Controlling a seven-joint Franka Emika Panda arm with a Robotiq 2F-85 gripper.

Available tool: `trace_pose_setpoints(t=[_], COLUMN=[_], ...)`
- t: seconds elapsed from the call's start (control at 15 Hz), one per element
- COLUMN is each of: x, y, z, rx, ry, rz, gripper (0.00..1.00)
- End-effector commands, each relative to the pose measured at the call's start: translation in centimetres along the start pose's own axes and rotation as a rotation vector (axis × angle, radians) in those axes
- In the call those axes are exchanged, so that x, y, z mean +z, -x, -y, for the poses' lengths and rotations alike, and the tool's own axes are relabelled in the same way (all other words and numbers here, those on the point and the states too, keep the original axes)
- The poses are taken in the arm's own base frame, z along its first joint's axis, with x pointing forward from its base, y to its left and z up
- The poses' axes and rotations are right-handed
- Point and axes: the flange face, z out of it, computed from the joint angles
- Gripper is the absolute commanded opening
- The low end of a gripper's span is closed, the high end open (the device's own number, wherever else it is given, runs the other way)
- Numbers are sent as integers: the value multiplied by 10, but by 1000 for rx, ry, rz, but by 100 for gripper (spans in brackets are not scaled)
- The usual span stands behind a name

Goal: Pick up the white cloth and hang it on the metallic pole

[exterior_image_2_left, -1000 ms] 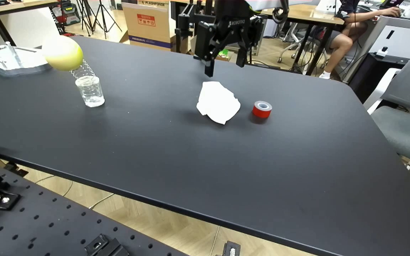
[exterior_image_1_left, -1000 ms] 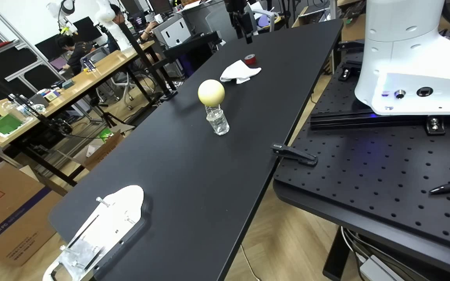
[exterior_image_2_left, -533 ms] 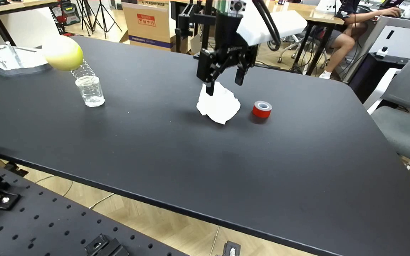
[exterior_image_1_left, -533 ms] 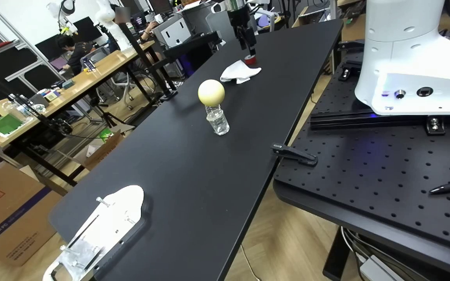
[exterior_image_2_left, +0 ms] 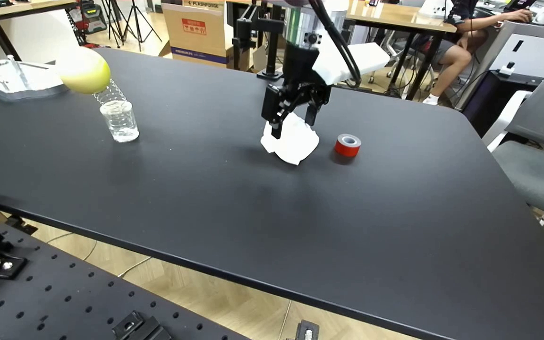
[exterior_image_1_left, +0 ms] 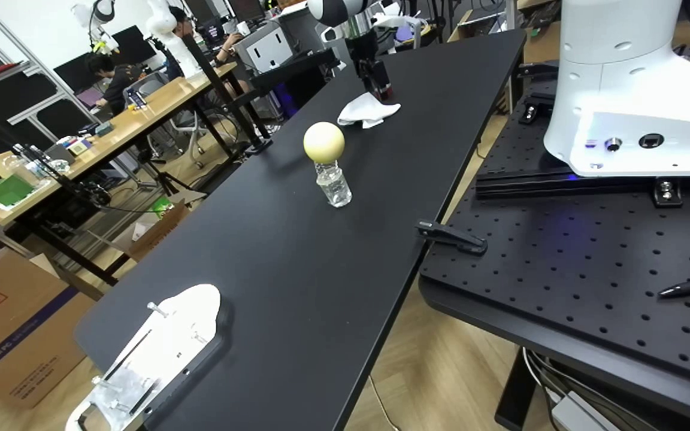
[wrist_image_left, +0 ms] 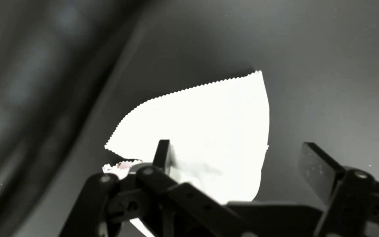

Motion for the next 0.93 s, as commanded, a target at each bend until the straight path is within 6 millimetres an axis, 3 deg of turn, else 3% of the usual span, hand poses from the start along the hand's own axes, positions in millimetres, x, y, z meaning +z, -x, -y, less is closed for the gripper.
trace_pose_setpoints(t=[0.0,0.13,0.2,0.27,0.87], x=[-1,2,3,4,-5], y=[-13,-18,-19,-20,-24], z=[-18,-22,-24,-25,-27], rx=[-76,-103,-111,-115,-127], ry=[19,13,11,5,26], rz=[14,20,19,15,27], gripper=[100,100,94,74,11])
